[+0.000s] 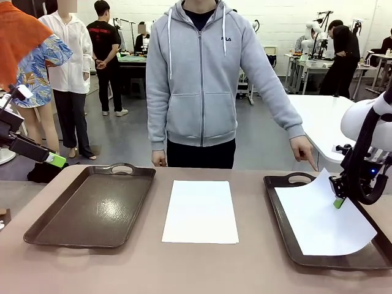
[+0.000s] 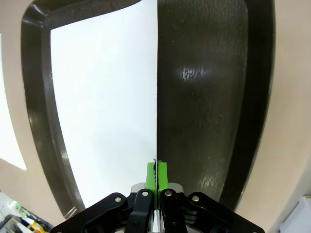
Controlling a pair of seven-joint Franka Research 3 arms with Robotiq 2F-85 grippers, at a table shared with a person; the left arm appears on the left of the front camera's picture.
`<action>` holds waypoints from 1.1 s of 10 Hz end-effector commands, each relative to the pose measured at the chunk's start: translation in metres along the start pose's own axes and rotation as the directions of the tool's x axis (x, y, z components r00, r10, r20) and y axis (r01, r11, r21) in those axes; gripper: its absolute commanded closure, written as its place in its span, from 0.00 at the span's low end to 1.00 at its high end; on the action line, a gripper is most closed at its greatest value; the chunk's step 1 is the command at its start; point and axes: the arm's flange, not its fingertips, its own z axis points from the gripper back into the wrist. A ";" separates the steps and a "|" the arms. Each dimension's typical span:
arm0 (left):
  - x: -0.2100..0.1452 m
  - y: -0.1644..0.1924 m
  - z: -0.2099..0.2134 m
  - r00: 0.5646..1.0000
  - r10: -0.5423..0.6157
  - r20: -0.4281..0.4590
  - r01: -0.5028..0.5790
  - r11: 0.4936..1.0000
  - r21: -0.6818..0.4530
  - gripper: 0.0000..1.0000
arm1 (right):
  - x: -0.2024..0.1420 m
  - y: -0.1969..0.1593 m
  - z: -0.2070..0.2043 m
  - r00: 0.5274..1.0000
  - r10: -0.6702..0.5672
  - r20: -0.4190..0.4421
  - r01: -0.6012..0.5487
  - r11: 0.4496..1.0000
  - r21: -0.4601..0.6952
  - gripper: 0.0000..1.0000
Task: Sort the A4 documents.
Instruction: Place the A4 Paper in the designated Handle tray.
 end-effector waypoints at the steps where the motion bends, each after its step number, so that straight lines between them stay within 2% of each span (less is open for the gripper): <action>1: 0.000 0.002 0.000 1.000 -0.007 0.015 0.007 1.000 -0.015 0.00 | 0.007 0.006 -0.002 1.000 0.000 0.016 0.001 0.999 -0.051 0.99; 3: 0.000 0.002 0.000 1.000 -0.007 0.015 0.007 1.000 -0.015 0.00 | 0.009 0.008 -0.002 1.000 0.010 0.029 -0.009 0.998 -0.055 0.99; 5: 0.000 0.002 0.000 1.000 -0.007 0.015 0.007 1.000 -0.015 0.00 | 0.010 0.008 -0.002 1.000 -0.004 0.030 0.006 0.999 -0.044 0.85; 11: 0.000 0.002 0.000 1.000 -0.007 0.015 0.007 1.000 -0.015 0.00 | 0.008 0.002 -0.004 0.997 -0.075 0.035 0.076 0.996 -0.043 0.32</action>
